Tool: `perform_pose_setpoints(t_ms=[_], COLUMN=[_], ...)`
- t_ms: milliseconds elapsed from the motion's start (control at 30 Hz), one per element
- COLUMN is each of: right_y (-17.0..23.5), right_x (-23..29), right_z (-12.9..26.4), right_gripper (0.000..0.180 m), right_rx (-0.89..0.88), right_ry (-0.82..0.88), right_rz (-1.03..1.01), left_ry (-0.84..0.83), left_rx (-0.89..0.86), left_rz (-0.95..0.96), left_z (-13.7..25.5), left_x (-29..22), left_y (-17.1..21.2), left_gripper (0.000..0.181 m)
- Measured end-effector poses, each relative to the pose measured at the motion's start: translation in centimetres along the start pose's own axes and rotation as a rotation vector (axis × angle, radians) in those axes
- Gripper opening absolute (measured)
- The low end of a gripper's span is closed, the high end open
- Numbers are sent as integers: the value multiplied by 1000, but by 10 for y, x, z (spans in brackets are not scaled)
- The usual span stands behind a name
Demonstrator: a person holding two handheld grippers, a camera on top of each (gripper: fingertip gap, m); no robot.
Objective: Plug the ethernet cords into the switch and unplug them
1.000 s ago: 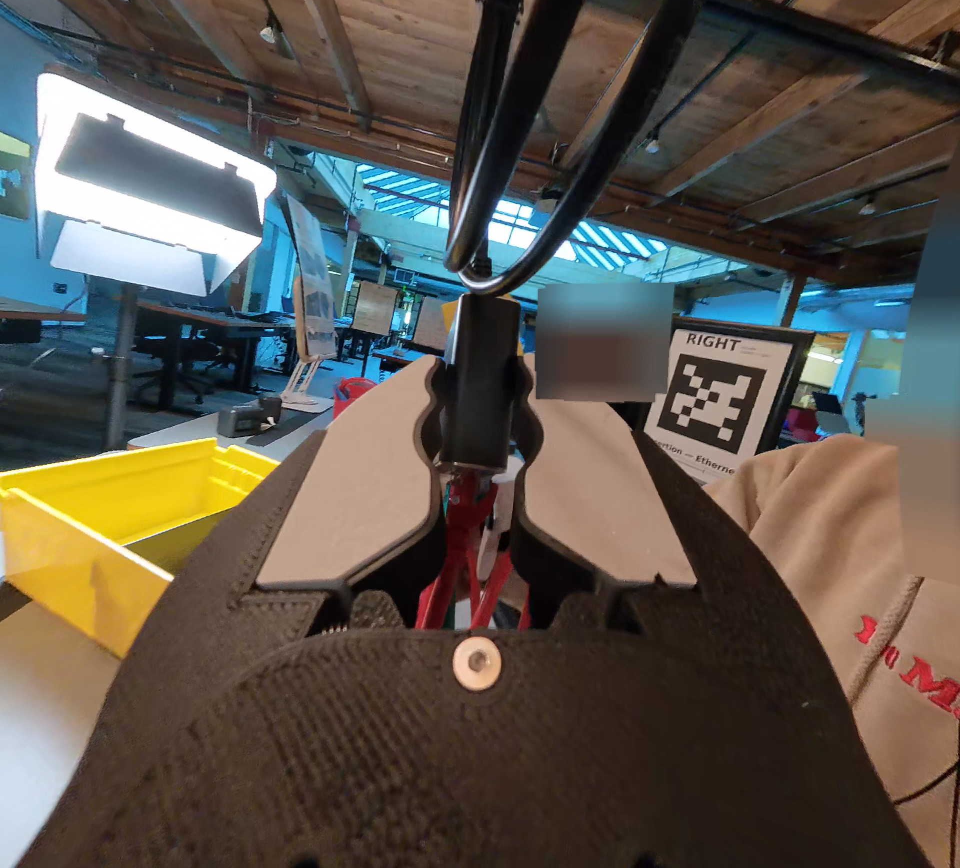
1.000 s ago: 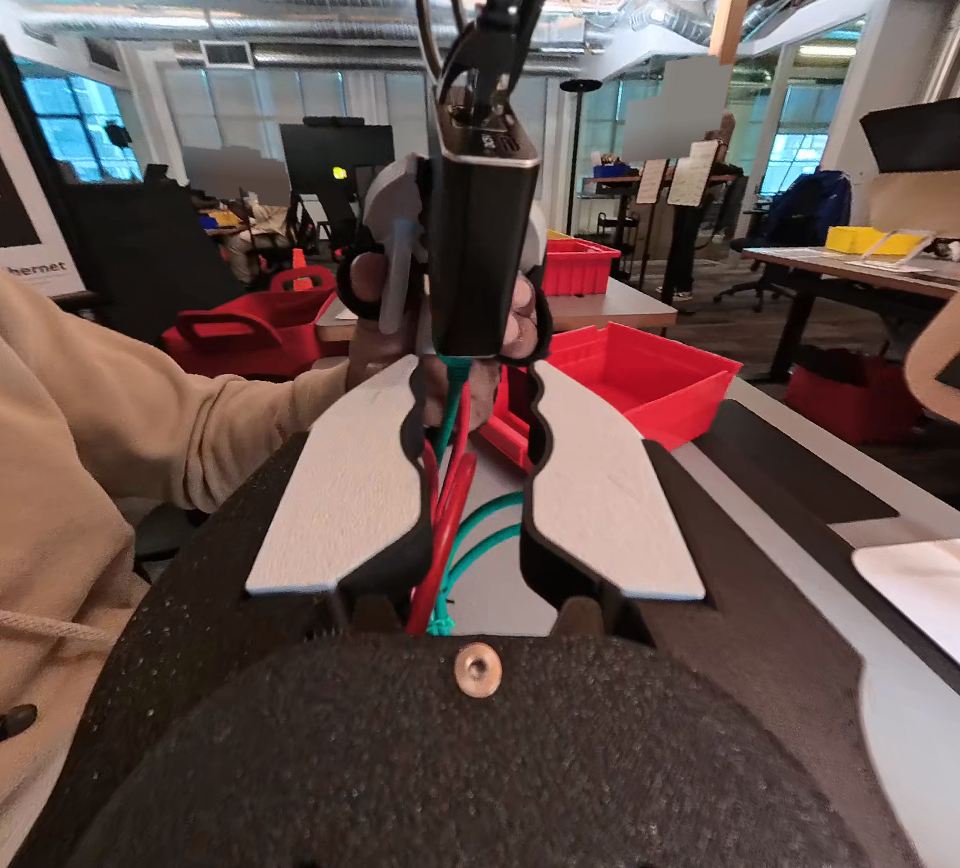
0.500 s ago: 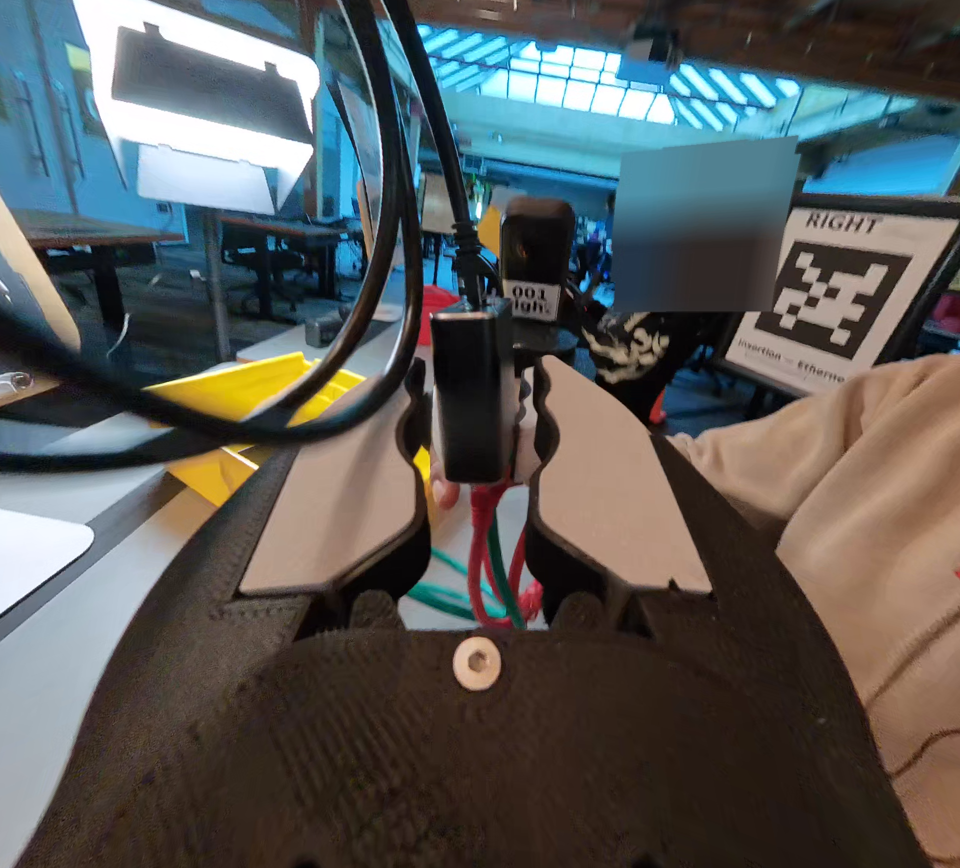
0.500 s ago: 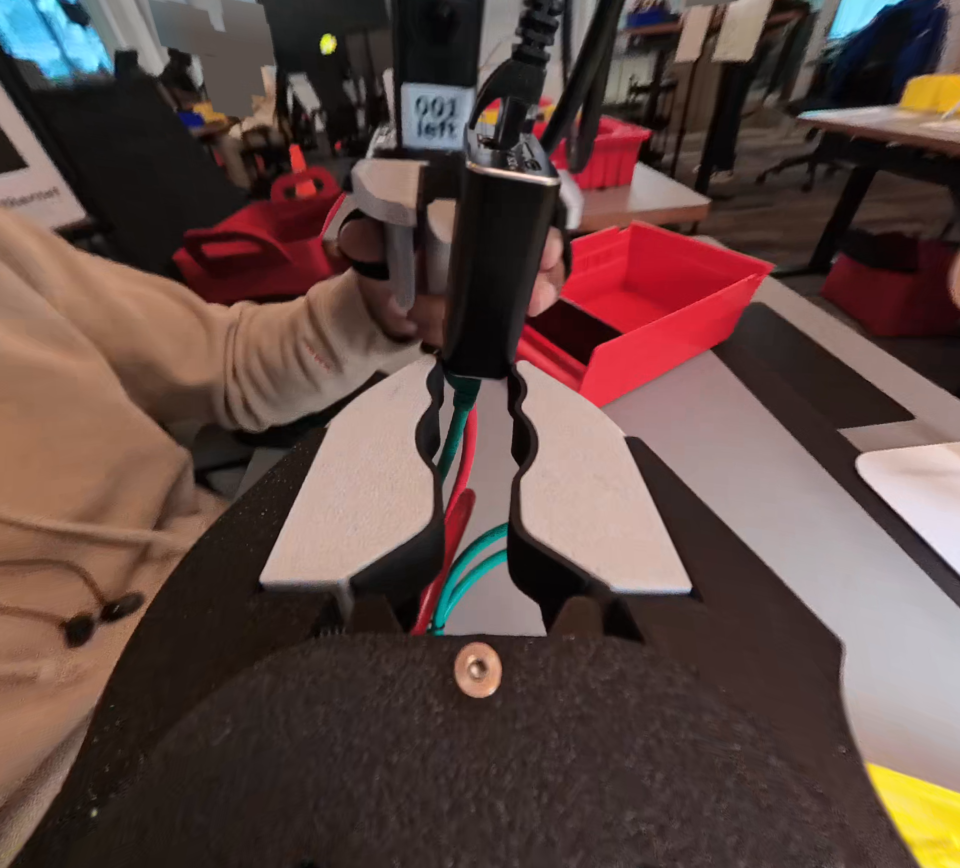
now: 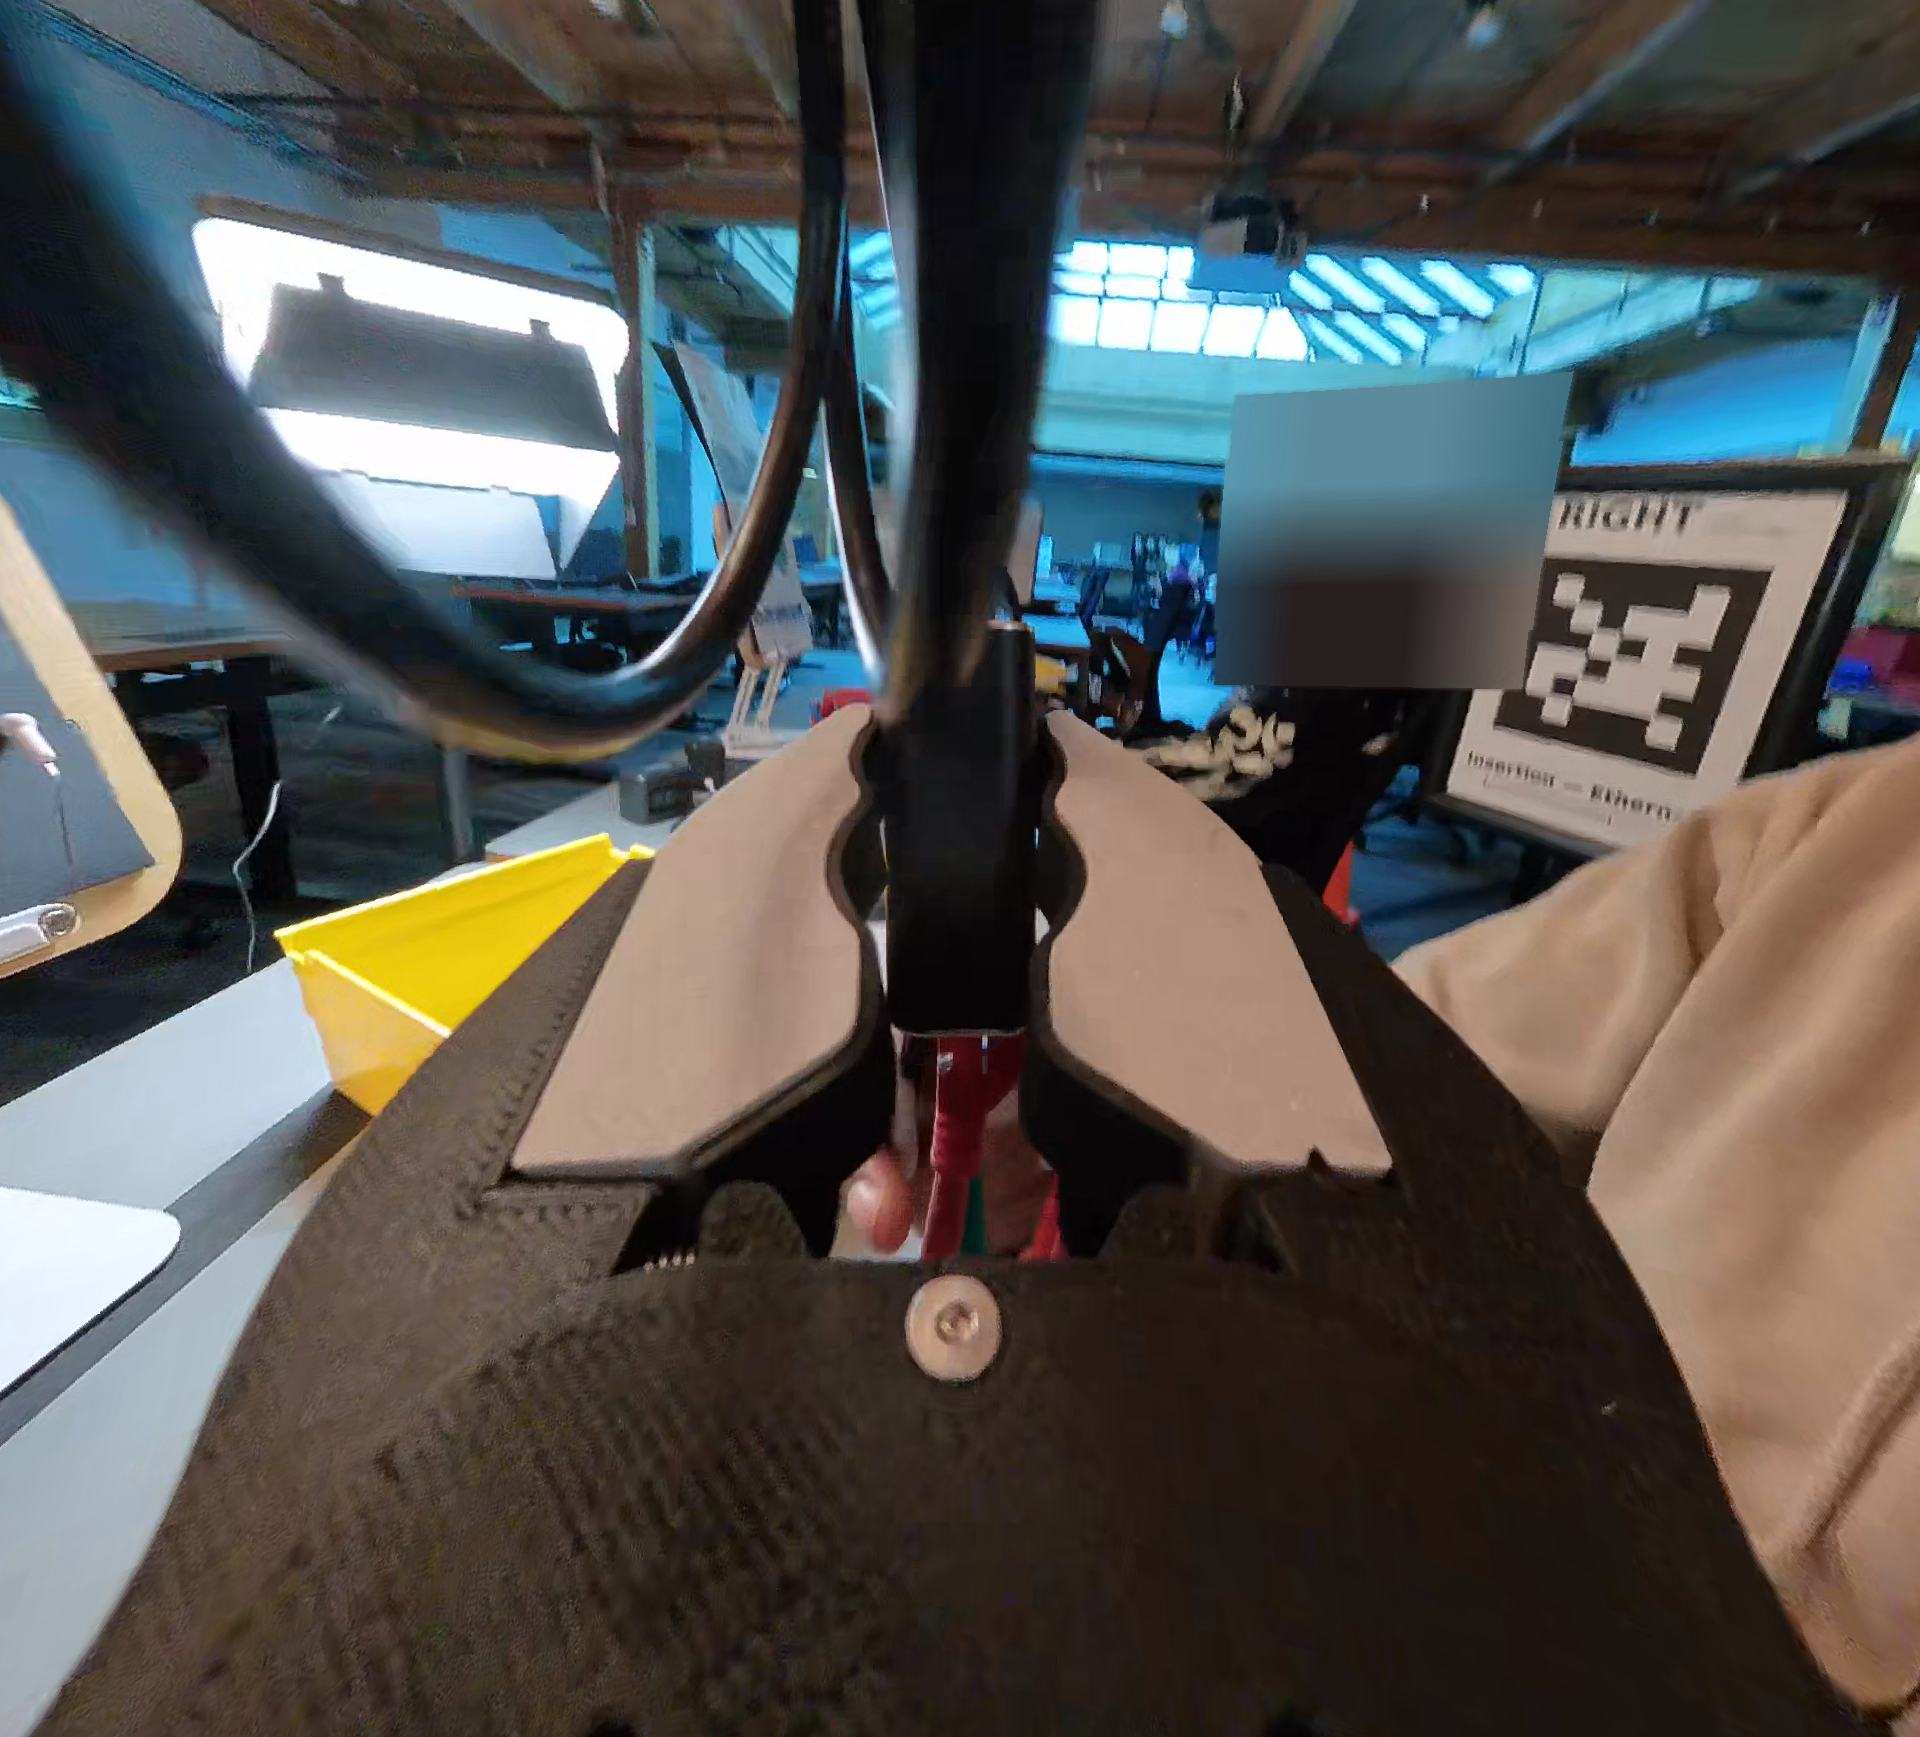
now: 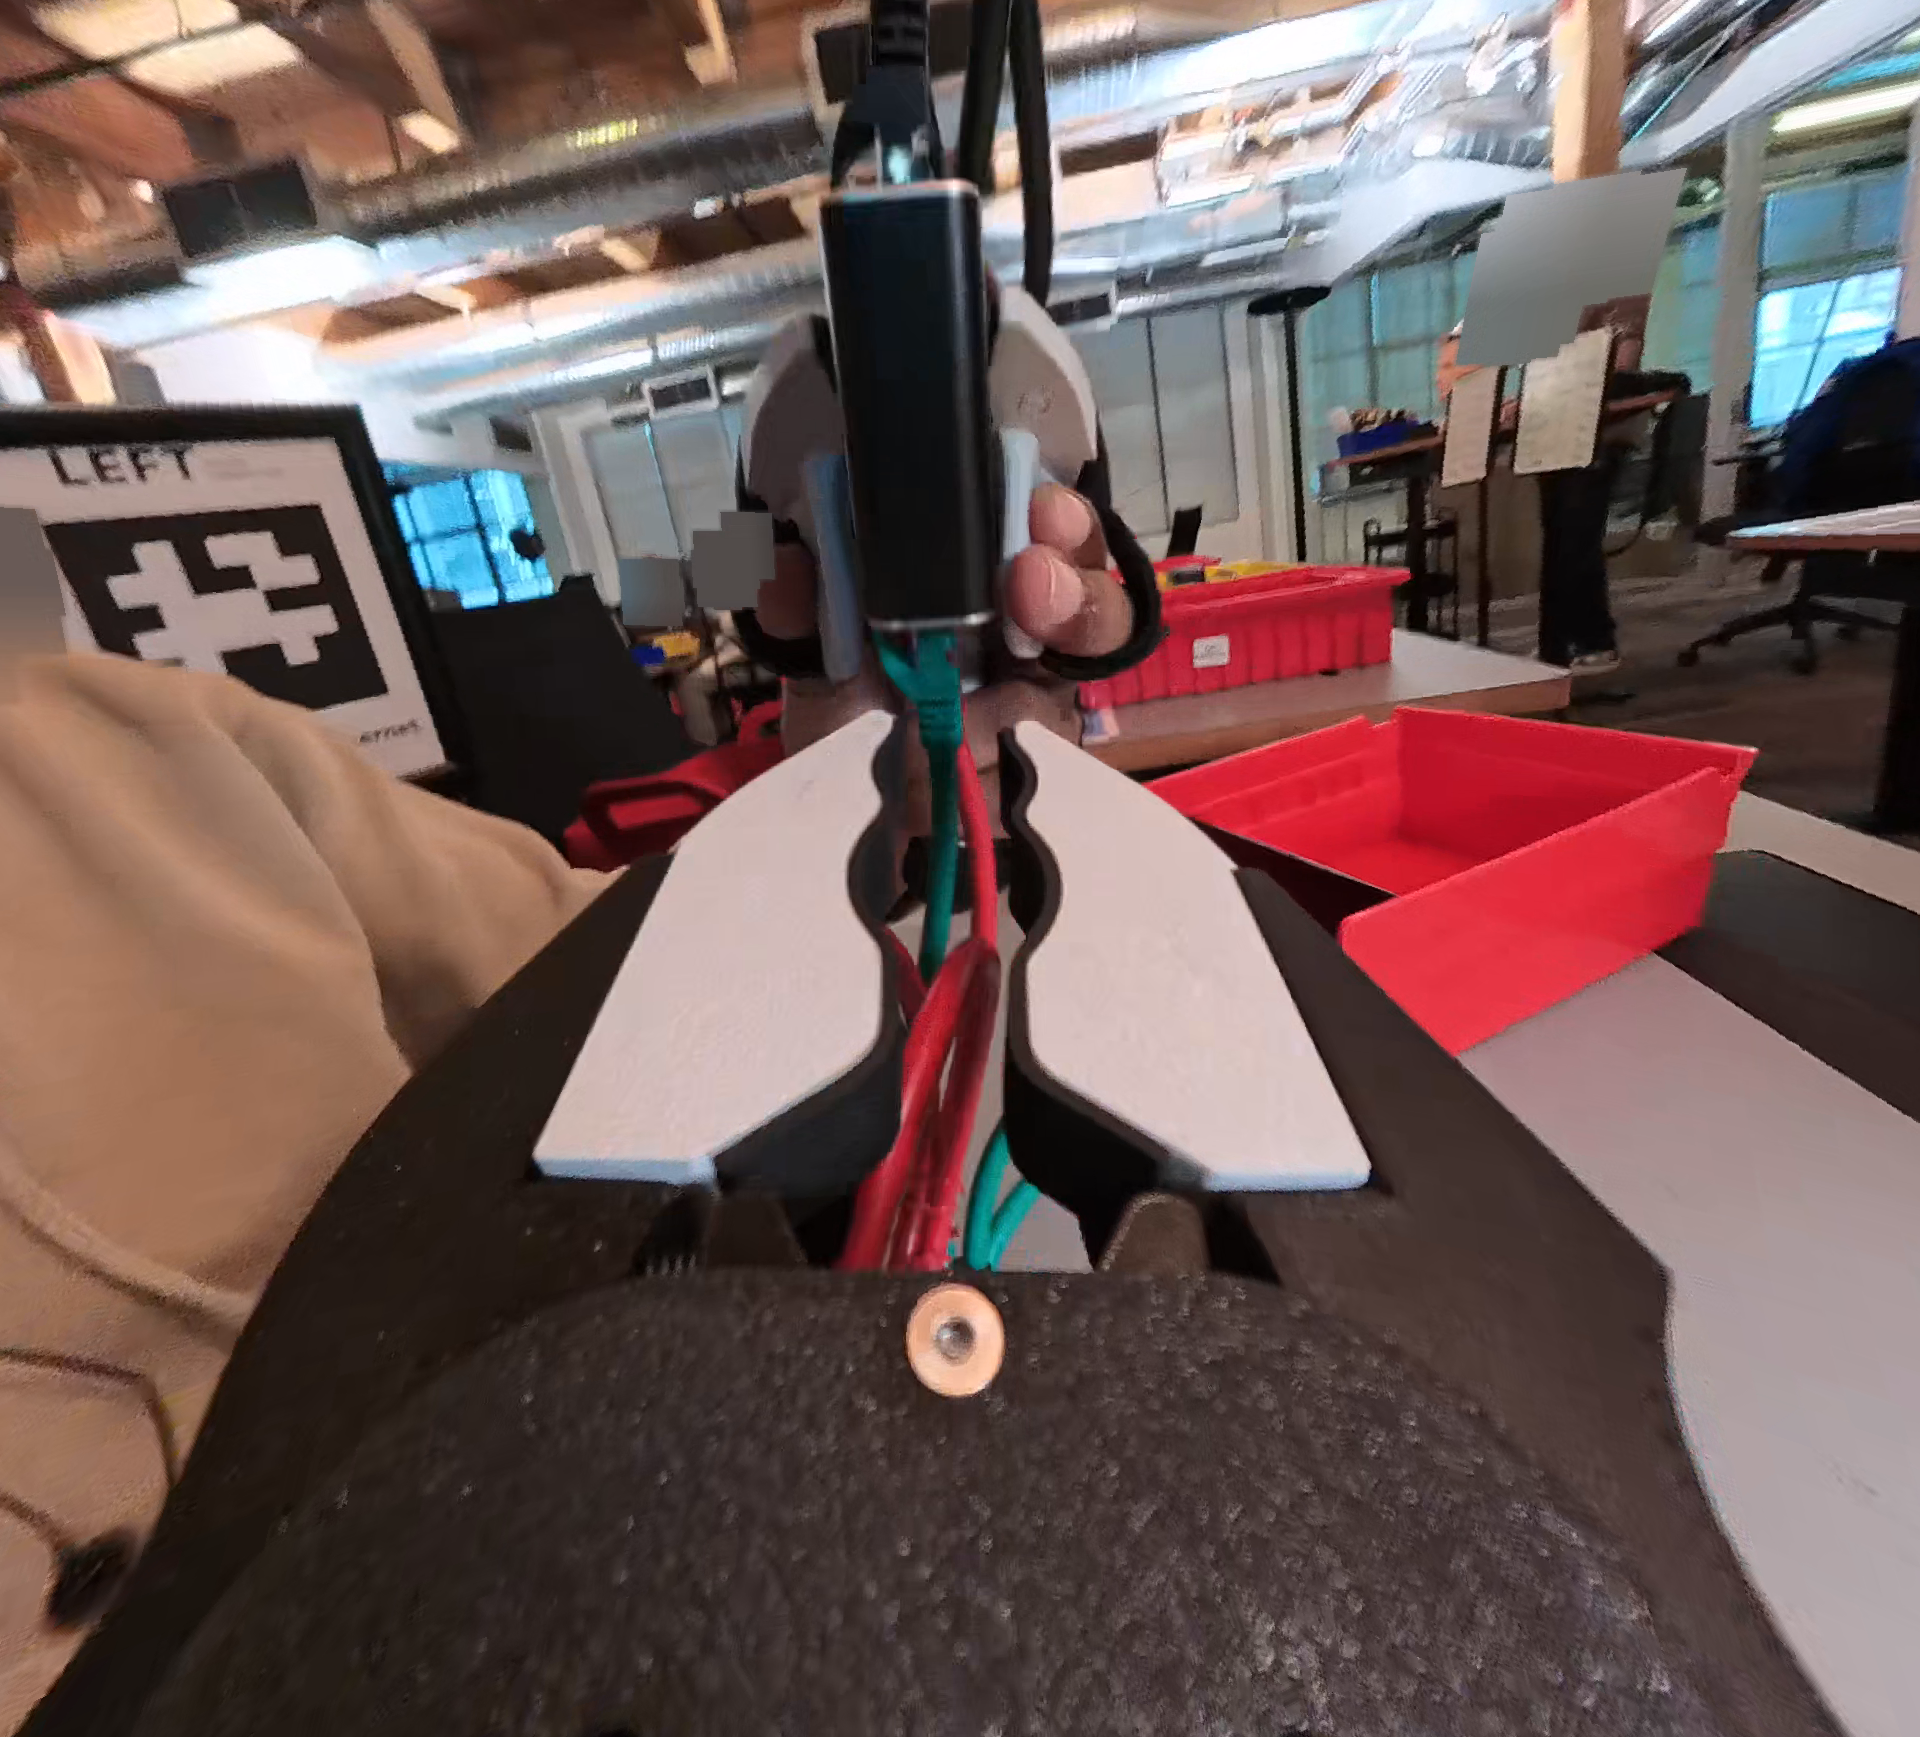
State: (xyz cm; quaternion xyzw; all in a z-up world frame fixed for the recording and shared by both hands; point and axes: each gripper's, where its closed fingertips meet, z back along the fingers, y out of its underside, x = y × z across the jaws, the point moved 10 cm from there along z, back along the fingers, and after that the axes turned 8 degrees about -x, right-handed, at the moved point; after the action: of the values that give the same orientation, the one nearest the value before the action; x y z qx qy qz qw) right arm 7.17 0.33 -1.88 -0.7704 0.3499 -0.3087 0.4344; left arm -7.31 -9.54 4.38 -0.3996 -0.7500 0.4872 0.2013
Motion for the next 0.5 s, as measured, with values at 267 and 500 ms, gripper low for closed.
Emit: perform_pose_setpoints(t_ms=[267,500], right_y=[15,10], right_x=[7,8], right_z=[-8,-8], right_gripper=[19,15], right_rx=[-153,-175], right_ry=[95,158], right_rz=[10,1], left_ry=[-61,-79], left_rx=[-171,-245], left_rz=[118,182], left_z=[4,0], left_x=[12,13], left_y=[12,27], left_gripper=[25,25])
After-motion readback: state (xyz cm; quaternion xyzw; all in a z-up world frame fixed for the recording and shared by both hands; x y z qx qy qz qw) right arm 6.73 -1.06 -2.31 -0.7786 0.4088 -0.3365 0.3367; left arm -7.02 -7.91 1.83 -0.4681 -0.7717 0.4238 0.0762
